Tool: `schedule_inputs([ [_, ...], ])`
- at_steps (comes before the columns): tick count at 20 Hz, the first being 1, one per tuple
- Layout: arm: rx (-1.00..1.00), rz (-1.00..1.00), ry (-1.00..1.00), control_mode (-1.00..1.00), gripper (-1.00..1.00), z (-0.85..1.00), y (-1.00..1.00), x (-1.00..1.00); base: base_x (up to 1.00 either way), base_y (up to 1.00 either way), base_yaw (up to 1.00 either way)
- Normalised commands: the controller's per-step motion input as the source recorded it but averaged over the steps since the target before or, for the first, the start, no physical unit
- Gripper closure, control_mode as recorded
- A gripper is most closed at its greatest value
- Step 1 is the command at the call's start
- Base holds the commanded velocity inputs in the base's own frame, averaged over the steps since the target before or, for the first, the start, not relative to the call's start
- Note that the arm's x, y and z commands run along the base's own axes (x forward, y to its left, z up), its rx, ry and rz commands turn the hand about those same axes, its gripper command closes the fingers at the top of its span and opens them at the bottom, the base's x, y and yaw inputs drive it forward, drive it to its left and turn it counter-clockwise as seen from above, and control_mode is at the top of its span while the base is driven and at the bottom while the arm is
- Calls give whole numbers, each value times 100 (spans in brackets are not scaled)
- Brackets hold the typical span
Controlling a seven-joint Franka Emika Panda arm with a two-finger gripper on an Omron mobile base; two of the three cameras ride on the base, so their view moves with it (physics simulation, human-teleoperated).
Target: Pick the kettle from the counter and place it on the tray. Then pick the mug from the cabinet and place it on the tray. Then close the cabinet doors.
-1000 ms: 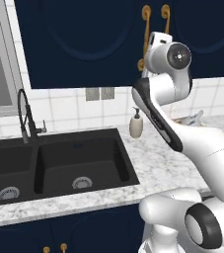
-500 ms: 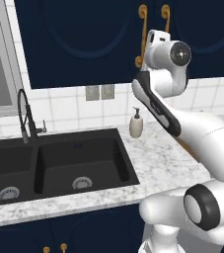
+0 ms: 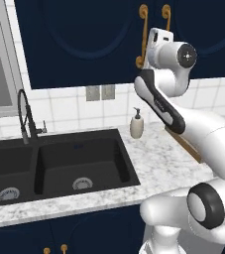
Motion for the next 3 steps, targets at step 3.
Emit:
schedule_inputs([
  [3, 0, 3, 0, -100, -100, -21, 3, 26, 0, 0, 0],
])
